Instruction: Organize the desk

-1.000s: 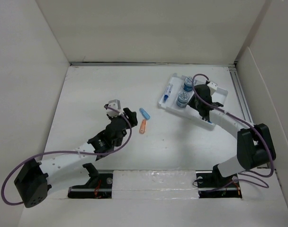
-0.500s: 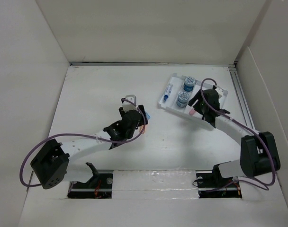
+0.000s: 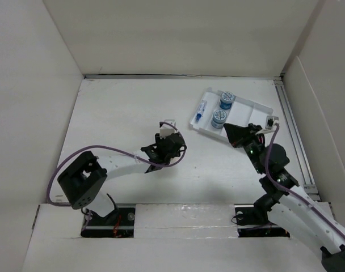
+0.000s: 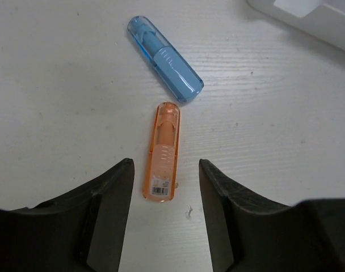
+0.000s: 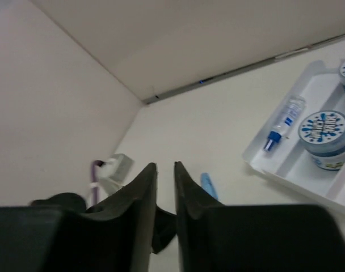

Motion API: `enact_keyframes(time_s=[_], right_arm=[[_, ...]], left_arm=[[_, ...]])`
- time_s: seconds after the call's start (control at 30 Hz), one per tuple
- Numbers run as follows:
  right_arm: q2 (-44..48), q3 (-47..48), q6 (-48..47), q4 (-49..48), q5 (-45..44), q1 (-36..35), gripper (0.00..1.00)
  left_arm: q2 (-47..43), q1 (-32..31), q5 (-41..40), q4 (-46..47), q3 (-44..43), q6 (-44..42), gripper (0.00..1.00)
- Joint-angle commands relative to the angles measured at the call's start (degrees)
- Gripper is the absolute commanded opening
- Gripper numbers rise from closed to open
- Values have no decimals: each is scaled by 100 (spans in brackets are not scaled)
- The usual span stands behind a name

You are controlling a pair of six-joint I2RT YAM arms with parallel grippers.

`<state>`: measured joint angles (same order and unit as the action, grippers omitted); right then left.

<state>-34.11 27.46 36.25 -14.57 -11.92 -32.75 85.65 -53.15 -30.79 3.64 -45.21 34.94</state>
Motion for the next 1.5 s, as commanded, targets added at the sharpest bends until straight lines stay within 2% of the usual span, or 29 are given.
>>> enact_keyframes(time_s=[0.0,0.07,0.1,0.17,0.3,0.37,0.47,0.53,0.6,0.7,0.73,0.93,1.03,1.17,1.23,1.33,1.37,1.43,1.47], right_arm=[[334,-373,-311,-459,-530,-232,31],[309,-452,-285,-494,-636,-232,44],[256,-391,-294,-433,-627,-232,46],[142,-164,-320,-84,-548,-232,49],[-61,-83,-276,-55,-636,-232,49],[-26,-40,-302,85,-592,-232,49],[106,-100,-294,-28,-749,-232,50],[106,-136,-311,-64,-768,-232,50],[106,-75,-320,41,-732,-232,50],[89,-74,-311,59,-847,-232,50],[89,-57,-320,68,-873,-232,50],[124,-39,-294,253,-1295,-232,50],[150,22,-276,445,-1374,-232,50],[325,-13,-163,620,-1716,-232,49],[623,-65,-153,683,-1857,-232,48],[1045,-232,-83,718,-2103,-232,33],[1334,-241,-83,858,-2173,-232,24],[1653,-346,-65,929,-2306,-232,19],[2079,-434,-39,947,-2532,-232,18]], left_arm=[[346,-3,46,-328,-356,-31,47],[514,-3,-58,-564,-523,30,51],[654,-3,-120,-610,-567,65,53],[760,-3,-182,-619,-620,66,56],[1112,-3,-226,-759,-796,74,54],[1182,-3,-270,-768,-788,144,48],[1305,-3,-244,-777,-788,145,45],[1358,-3,-287,-707,-726,162,37],[1445,-3,-279,-707,-743,154,33],[1534,-3,-349,-794,-822,145,13],[1517,-3,-358,-812,-823,197,0],[919,-476,-516,-751,-1155,57,0],[770,-539,-192,-619,-1611,-136,0],[856,-539,519,213,-2035,-478,0],[1041,-539,800,374,-2507,-637,0],[1533,-539,1152,532,-3201,-769,0],[1786,-539,1249,767,-3318,-795,0],[2112,-539,1618,884,-3844,-822,0],[2645,-539,1811,806,-4533,-831,0]])
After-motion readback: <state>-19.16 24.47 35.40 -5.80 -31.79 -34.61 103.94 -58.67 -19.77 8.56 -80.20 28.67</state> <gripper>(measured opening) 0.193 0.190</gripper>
